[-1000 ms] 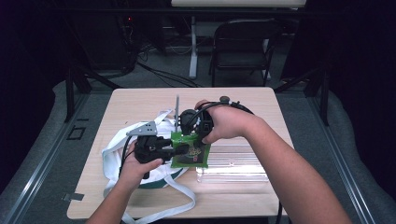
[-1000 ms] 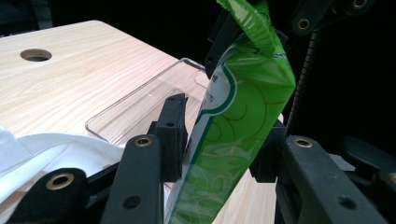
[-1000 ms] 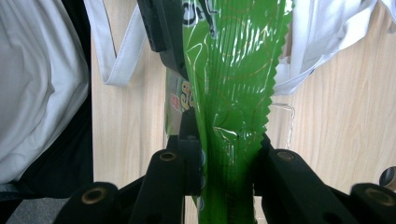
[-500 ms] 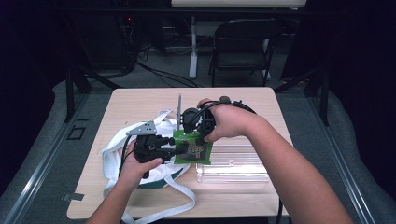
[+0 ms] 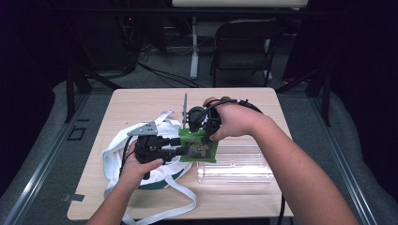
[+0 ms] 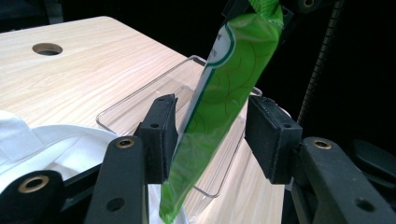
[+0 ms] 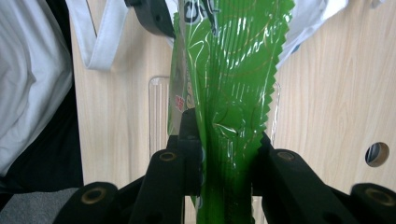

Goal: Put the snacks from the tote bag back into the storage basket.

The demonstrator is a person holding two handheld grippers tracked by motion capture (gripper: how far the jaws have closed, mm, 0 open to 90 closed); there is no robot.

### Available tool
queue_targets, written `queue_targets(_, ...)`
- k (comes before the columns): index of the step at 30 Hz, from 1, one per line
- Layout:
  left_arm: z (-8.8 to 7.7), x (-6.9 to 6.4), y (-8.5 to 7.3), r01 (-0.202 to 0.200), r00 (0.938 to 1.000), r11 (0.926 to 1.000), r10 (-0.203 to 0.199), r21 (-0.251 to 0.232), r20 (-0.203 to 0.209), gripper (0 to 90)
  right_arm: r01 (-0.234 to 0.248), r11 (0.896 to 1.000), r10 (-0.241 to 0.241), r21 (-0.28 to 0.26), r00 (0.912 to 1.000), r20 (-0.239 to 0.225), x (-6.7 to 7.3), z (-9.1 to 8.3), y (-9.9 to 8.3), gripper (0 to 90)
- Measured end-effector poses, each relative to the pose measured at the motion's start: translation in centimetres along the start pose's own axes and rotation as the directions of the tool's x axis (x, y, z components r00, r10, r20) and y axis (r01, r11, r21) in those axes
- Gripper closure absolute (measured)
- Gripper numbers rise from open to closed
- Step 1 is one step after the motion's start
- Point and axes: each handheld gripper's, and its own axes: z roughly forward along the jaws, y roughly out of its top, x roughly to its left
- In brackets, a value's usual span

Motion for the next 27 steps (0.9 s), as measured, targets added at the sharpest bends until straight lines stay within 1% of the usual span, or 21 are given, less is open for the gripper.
queue_targets(1, 0.0, 0.0, 0.0, 0.002, 1.0, 1.0, -0.002, 0.0, 0.0, 53.5, -0.004, 1.0, 0.004, -0.007, 1.0, 0.004, 0.0, 0.0, -0.1, 75.0)
queue_targets(2, 0.0, 0.0, 0.0, 0.001, 1.0, 1.0, -0.001, 0.0, -0.002, 53.5, -0.003, 1.0, 0.003, 0.001, 1.0, 0.005, -0.1, 0.0, -0.2, 75.1)
queue_targets(9, -0.1, 0.1, 0.0, 0.004, 1.0, 1.0, -0.004, -0.004, -0.004, 53.5, -0.018, 1.0, 0.018, -0.004, 0.9996, 0.02, -0.4, -0.3, -1.2, 75.1)
queue_targets(12, -0.1, 0.2, 0.0, 0.002, 1.0, 1.0, -0.002, -0.001, -0.005, 53.5, -0.022, 1.0, 0.021, 0.006, 0.9993, 0.029, -0.6, -0.4, -1.6, 75.1)
queue_targets(13, -0.1, 0.2, -0.1, 0.002, 1.0, 1.0, -0.002, -0.001, -0.006, 53.5, -0.03, 1.0, 0.03, 0.002, 0.9991, 0.029, -0.6, -0.3, -1.7, 75.1)
queue_targets(18, -0.2, 0.3, -0.1, 0.01, 0.9999, 0.9999, -0.01, -0.001, -0.009, 53.5, -0.037, 0.999, 0.037, 0.009, 0.9985, 0.04, -0.8, -0.5, -2.4, 75.1)
queue_targets(25, -0.2, 0.4, -0.2, 0.012, 0.9998, 0.9999, -0.012, -0.004, -0.015, 53.5, -0.065, 0.998, 0.065, 0.004, 0.9964, 0.055, -1.1, -0.6, -3.4, 75.1)
queue_targets(26, -0.2, 0.5, -0.2, 0.013, 0.9998, 0.9999, -0.013, -0.004, -0.015, 53.5, -0.061, 0.998, 0.061, 0.012, 0.9965, 0.057, -1.1, -0.6, -3.5, 75.1)
queue_targets(27, -0.2, 0.5, -0.2, 0.013, 0.9998, 0.9999, -0.013, -0.004, -0.017, 53.5, -0.064, 0.998, 0.064, 0.009, 0.9963, 0.058, -1.2, -0.6, -3.6, 75.1)
